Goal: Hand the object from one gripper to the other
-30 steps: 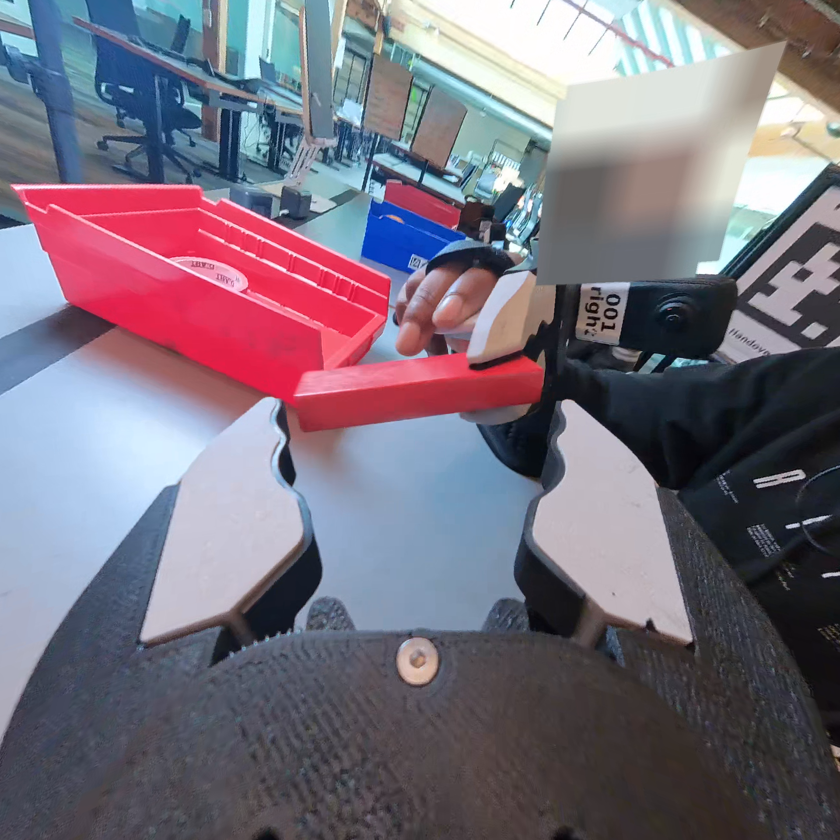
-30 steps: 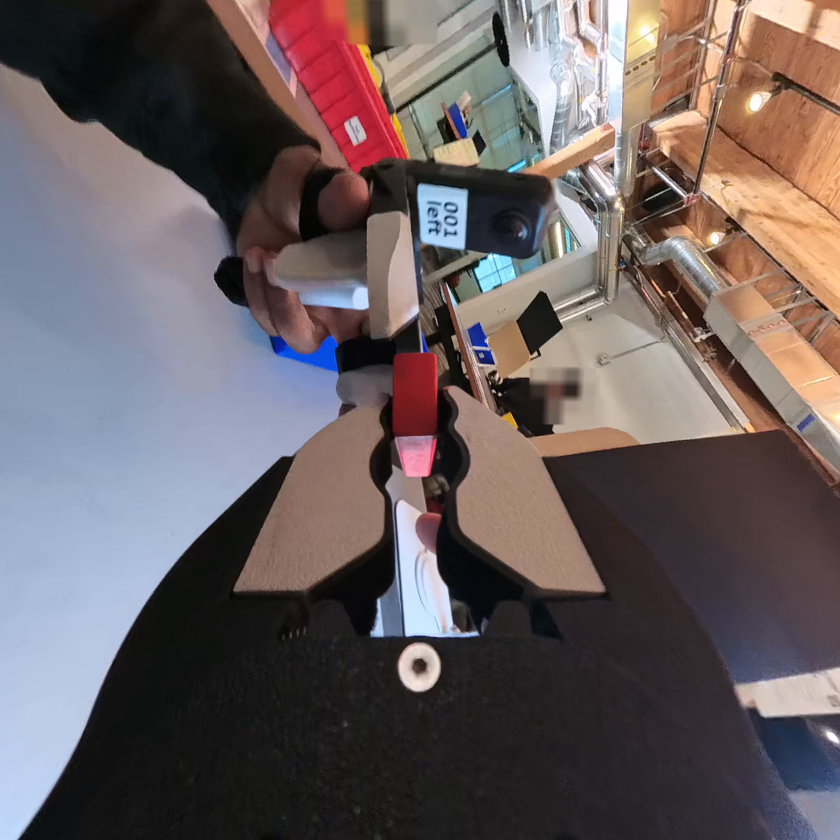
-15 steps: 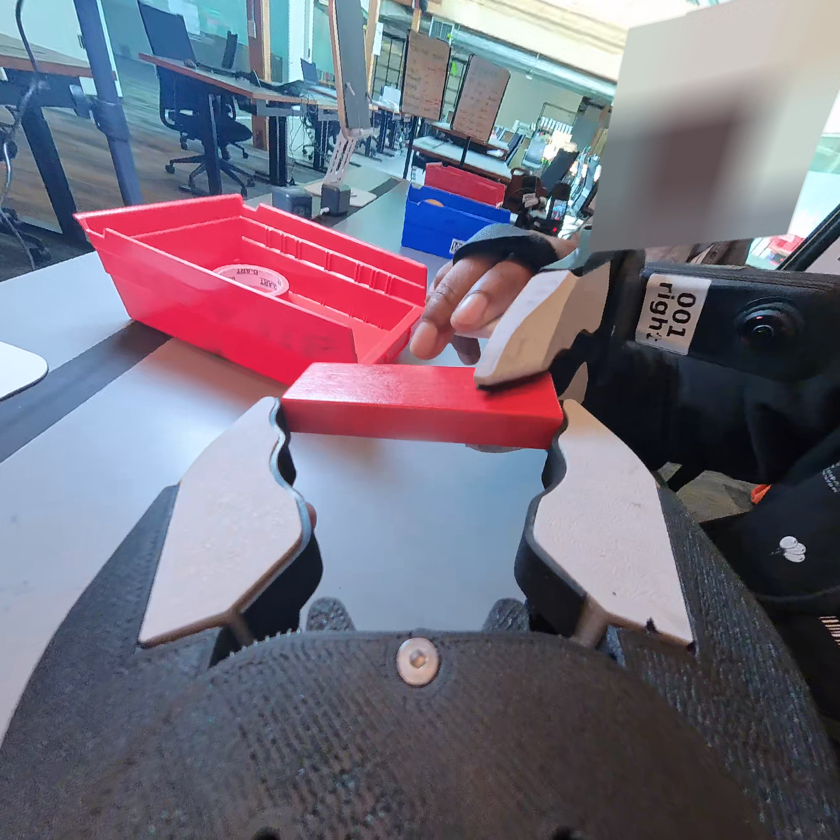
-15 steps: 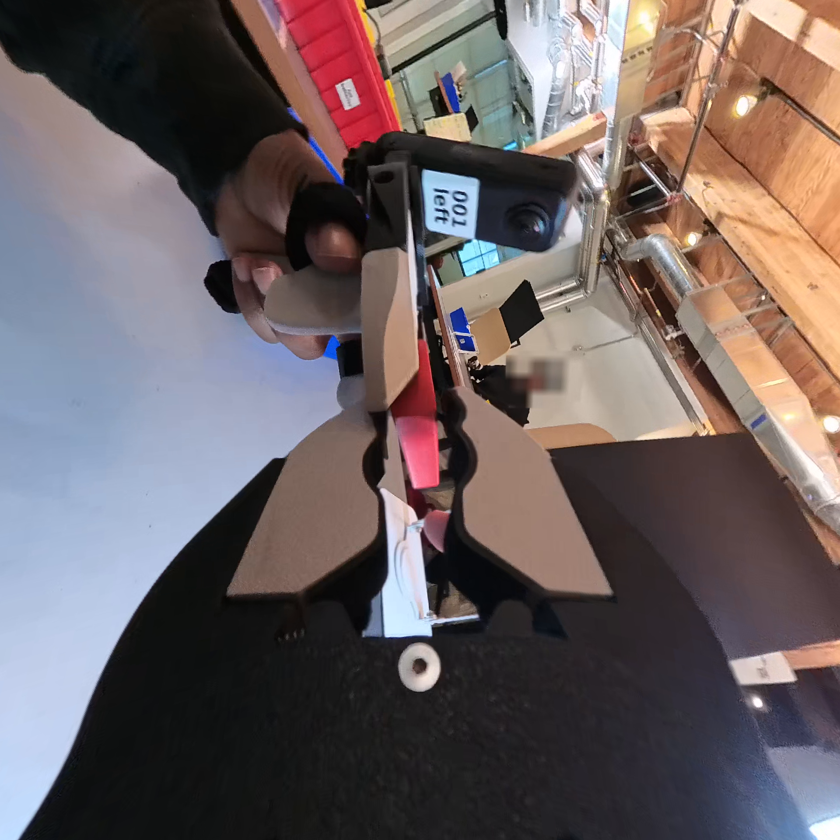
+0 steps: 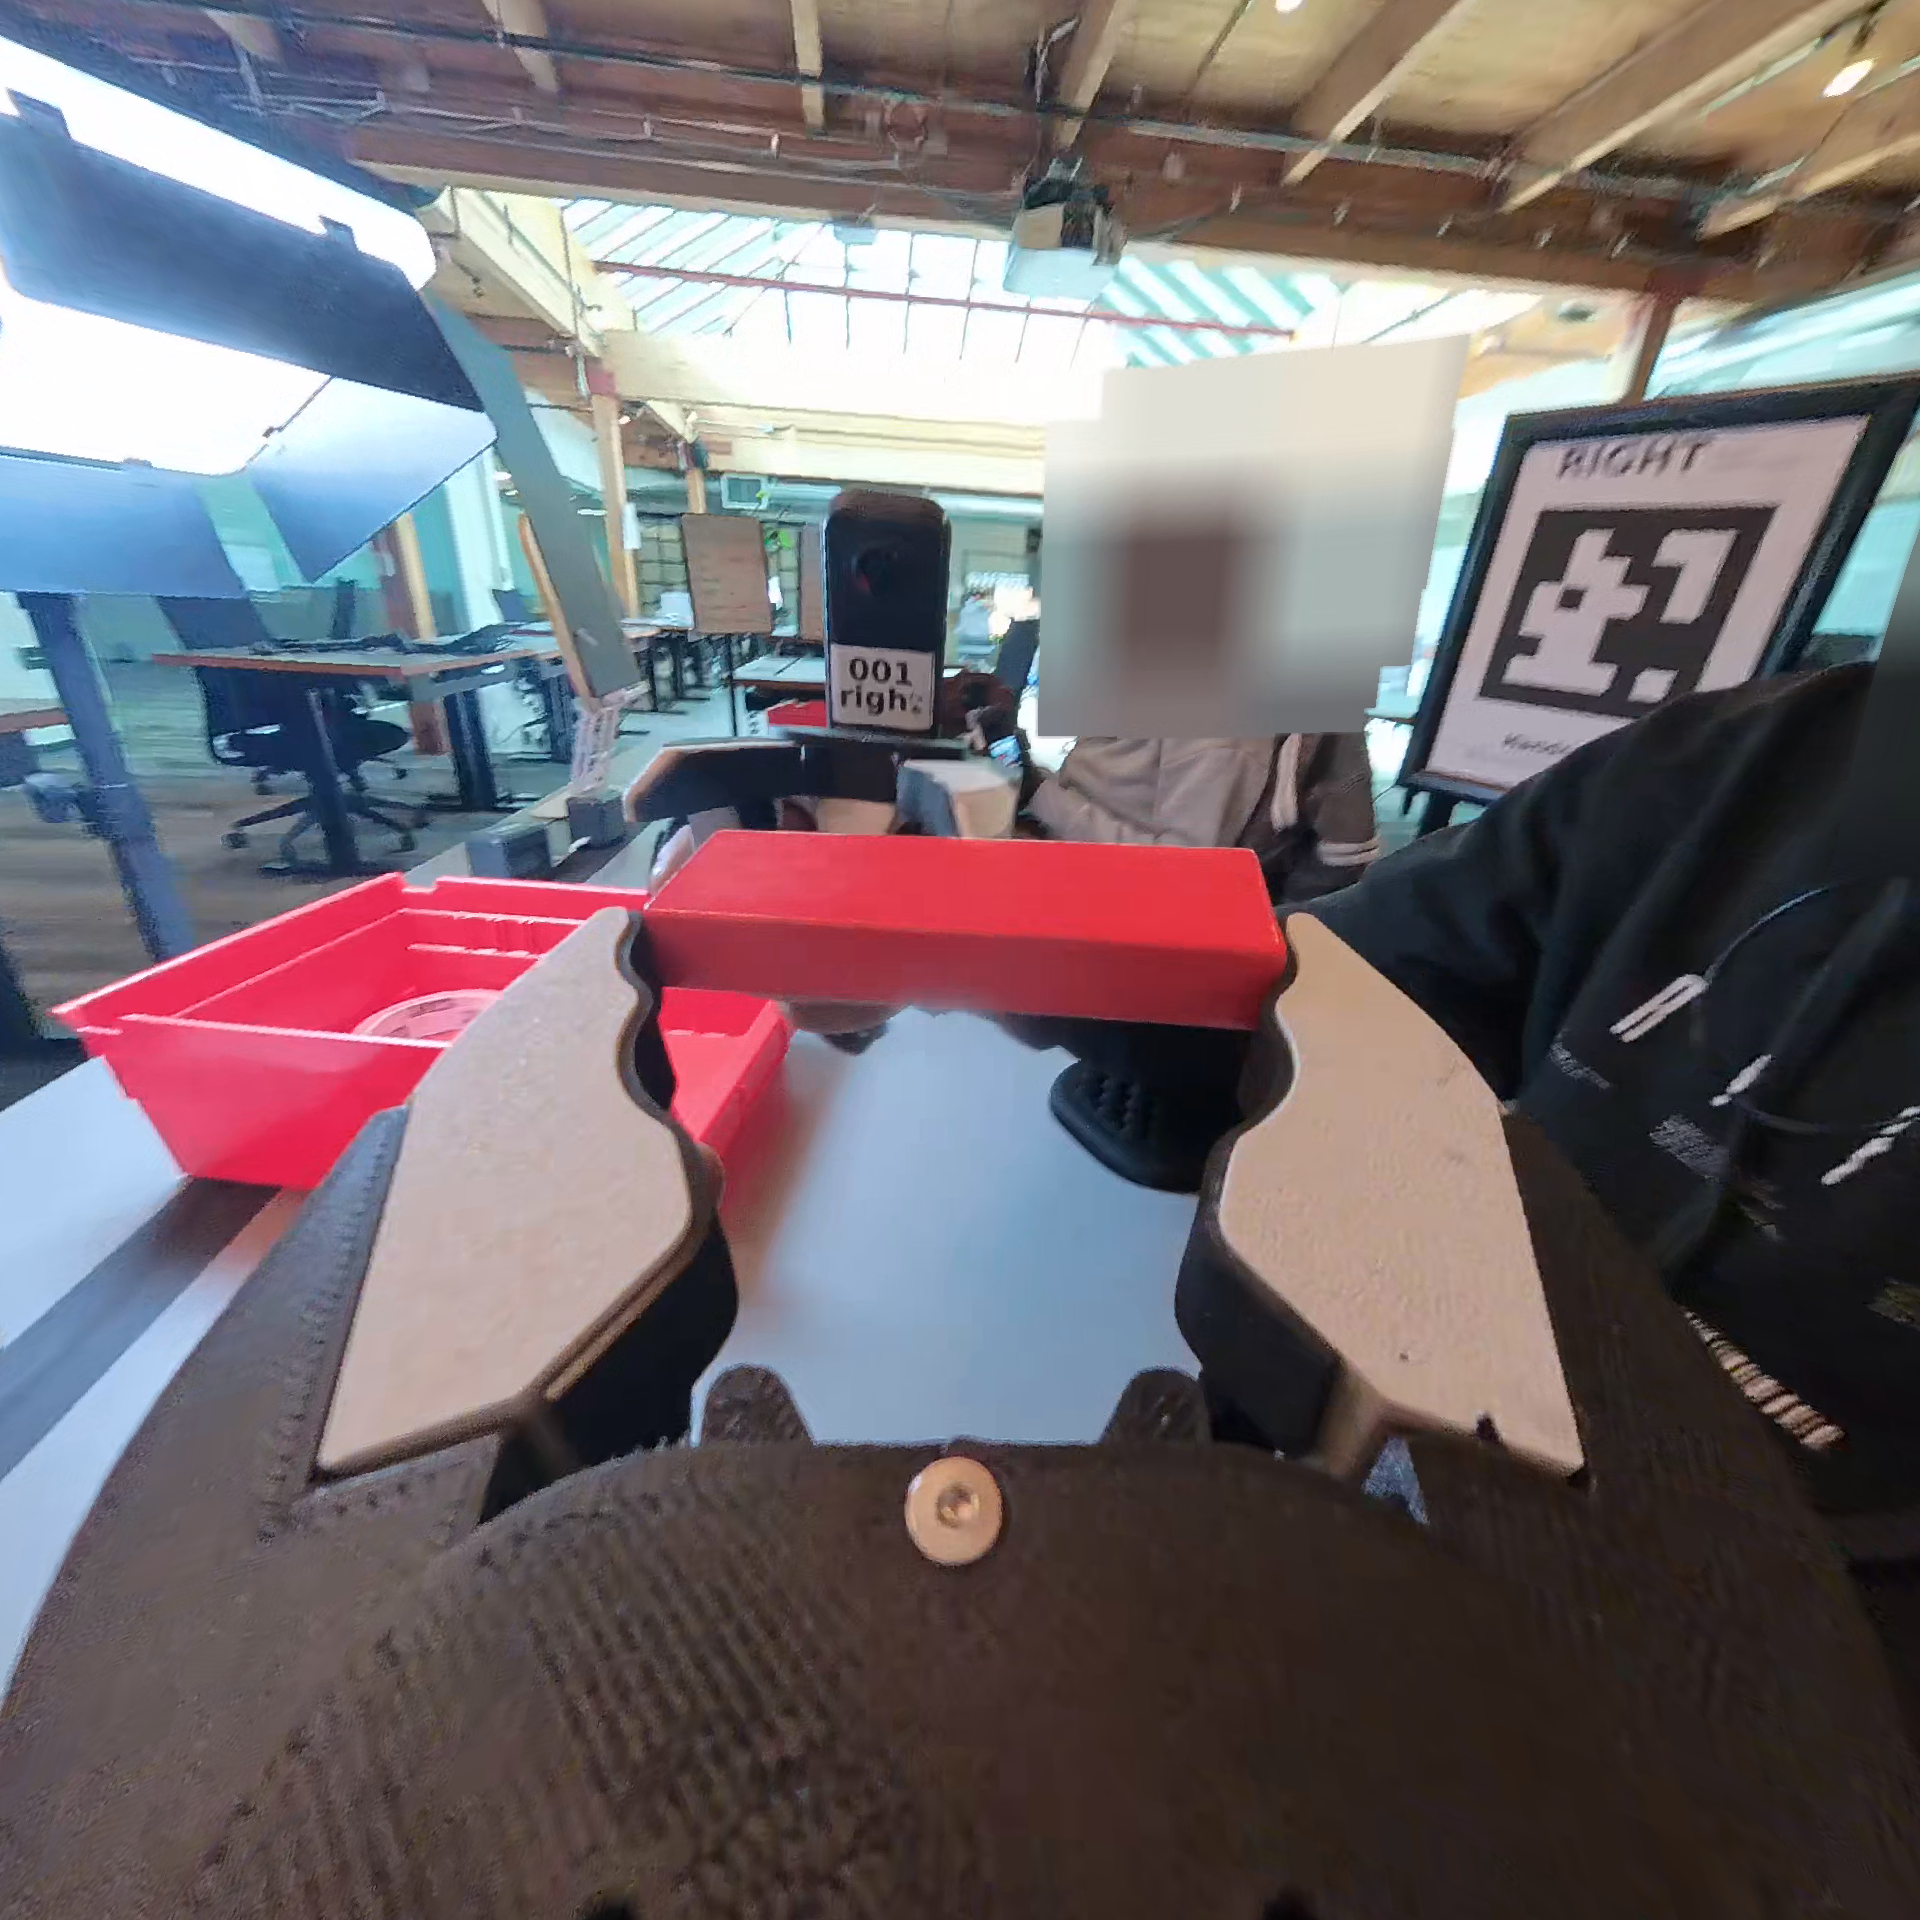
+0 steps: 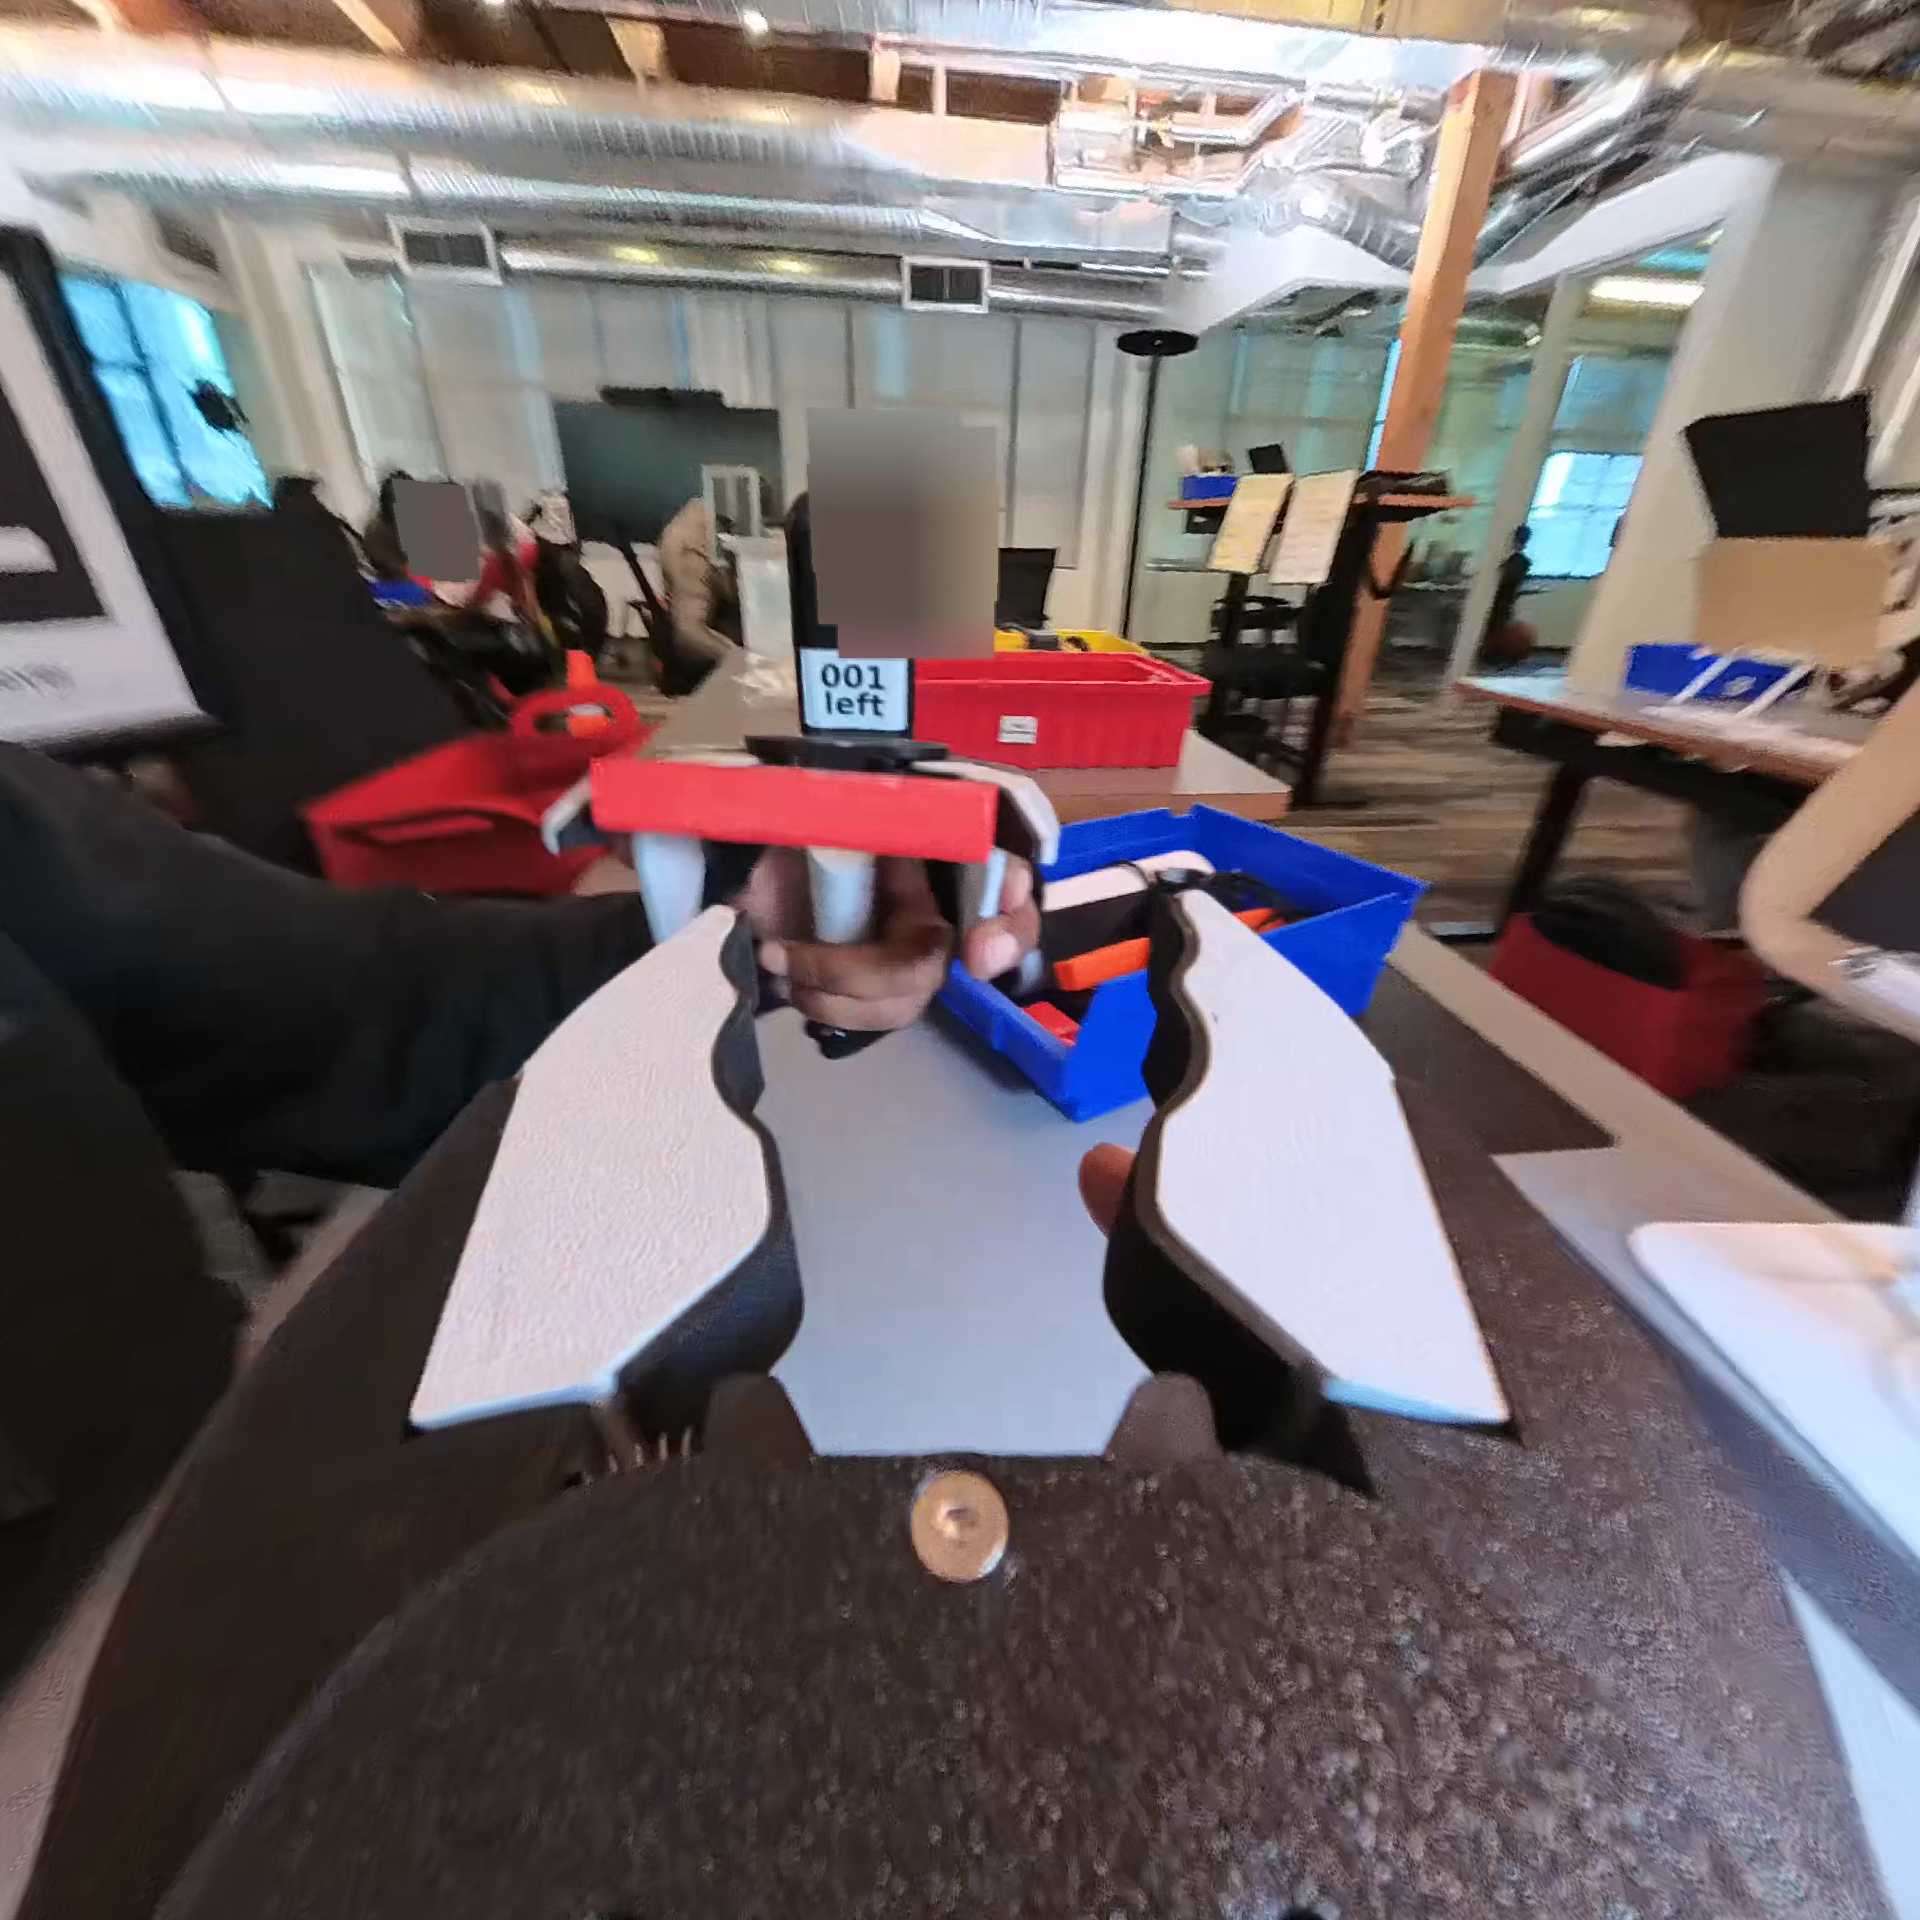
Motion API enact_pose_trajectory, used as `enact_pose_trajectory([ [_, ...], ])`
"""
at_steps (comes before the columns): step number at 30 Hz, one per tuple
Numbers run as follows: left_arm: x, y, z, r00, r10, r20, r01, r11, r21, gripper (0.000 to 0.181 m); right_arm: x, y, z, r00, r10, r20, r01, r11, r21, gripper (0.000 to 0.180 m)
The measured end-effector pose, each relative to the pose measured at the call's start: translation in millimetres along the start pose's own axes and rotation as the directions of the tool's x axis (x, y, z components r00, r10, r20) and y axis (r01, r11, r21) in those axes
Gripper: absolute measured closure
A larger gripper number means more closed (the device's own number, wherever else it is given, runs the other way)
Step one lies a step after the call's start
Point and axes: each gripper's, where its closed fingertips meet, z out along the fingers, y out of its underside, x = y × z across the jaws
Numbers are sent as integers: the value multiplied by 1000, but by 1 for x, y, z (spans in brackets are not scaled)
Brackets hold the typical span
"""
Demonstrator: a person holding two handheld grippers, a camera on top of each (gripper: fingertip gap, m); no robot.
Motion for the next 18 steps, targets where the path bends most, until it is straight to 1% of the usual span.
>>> enact_pose_trajectory([
  [3,-11,12,6,990,99,104,-91,992,-86,72,-5,1,8,990,134,34,-133,991,-21,99],
  [5,-19,17,8,970,174,172,-151,979,-137,72,-3,9,15,978,208,14,-206,976,-73,92],
  [8,-29,24,11,906,338,256,-278,929,-245,72,-1,17,23,930,368,9,-366,927,-86,90],
  [10,-36,27,11,837,457,300,-359,873,-330,72,3,20,25,881,474,11,-472,879,-72,95],
  [13,-43,31,11,741,588,324,-442,791,-424,72,8,28,26,836,549,2,-547,834,-75,103],
  [15,-47,33,10,684,654,324,-481,738,-474,72,9,31,26,803,596,13,-593,802,-72,109],
  [16,-48,34,10,663,676,321,-495,718,-490,72,10,32,26,793,609,11,-607,791,-72,115],
  [18,-49,37,11,634,709,310,-519,687,-509,72,8,37,27,786,618,17,-615,783,-92,122],
])
